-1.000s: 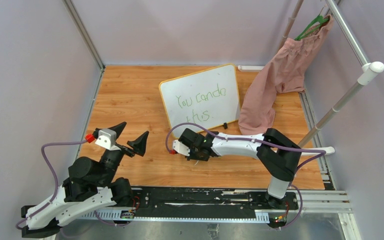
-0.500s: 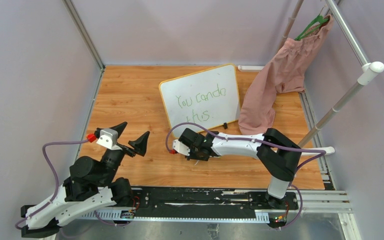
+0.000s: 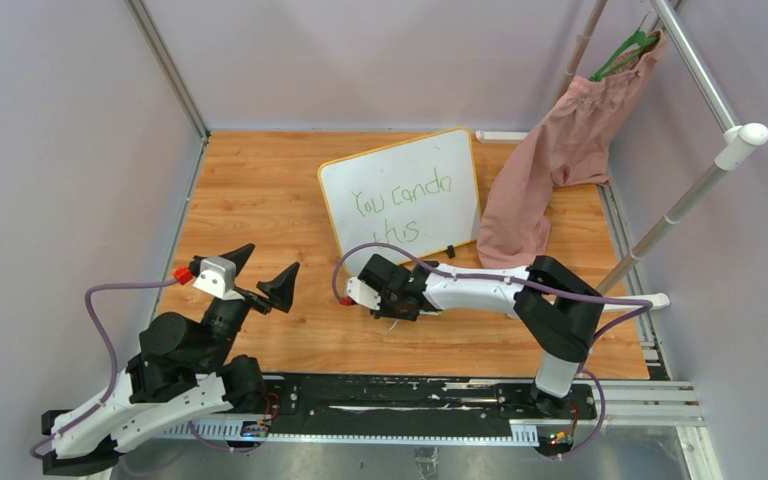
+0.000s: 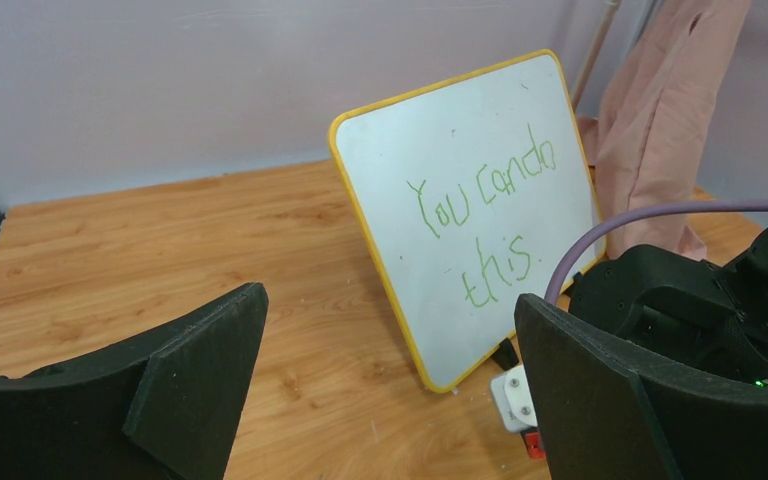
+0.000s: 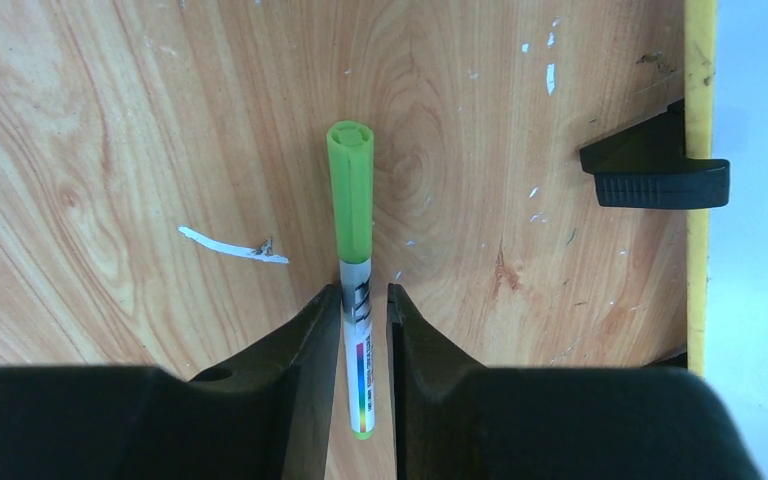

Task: Write a sentence on the whiteboard
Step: Place the whiteboard marker at the center of the board.

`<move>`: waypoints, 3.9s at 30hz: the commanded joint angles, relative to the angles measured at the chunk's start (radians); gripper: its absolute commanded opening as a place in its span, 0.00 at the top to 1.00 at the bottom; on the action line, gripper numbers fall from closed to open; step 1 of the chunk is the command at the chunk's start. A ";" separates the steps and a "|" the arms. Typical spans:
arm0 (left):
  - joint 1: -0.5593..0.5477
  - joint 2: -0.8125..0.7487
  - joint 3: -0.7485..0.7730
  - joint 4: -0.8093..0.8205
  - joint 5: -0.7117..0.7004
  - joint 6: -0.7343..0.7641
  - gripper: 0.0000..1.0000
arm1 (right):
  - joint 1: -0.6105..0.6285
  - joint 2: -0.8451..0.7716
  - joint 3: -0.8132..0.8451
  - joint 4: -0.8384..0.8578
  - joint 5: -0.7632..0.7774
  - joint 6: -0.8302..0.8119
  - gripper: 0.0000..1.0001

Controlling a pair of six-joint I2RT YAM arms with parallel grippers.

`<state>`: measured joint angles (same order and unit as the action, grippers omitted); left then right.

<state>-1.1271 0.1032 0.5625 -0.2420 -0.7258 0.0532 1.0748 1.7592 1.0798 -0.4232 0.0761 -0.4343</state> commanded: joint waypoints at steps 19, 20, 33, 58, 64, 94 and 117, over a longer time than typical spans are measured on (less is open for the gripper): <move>0.000 0.030 -0.002 -0.002 0.008 0.002 0.00 | -0.056 -0.154 -0.055 0.054 0.037 0.062 0.57; 0.000 0.033 0.000 -0.003 0.009 0.001 0.00 | -0.057 -0.185 -0.057 0.060 0.041 0.066 0.56; -0.001 0.067 0.005 -0.006 0.012 -0.010 0.00 | -0.056 -0.604 -0.116 0.083 0.138 0.209 0.54; 0.000 0.463 0.269 -0.654 -0.287 -1.293 0.00 | -0.425 -0.781 -0.237 0.019 0.131 0.830 0.33; 0.000 0.492 0.261 -0.576 -0.240 -1.031 0.00 | -0.402 -0.779 -0.327 -0.032 -0.035 0.895 0.37; 0.000 0.226 0.052 -0.332 -0.060 -0.674 0.00 | -0.374 -0.557 -0.590 0.345 -0.169 1.266 0.58; -0.001 0.220 0.047 -0.363 -0.066 -0.696 0.00 | -0.373 -0.564 -0.560 0.363 -0.189 1.249 0.63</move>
<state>-1.1271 0.3305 0.6056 -0.5858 -0.7654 -0.6353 0.6914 1.2831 0.4816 0.0288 -0.1574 0.8471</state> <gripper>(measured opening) 0.997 0.365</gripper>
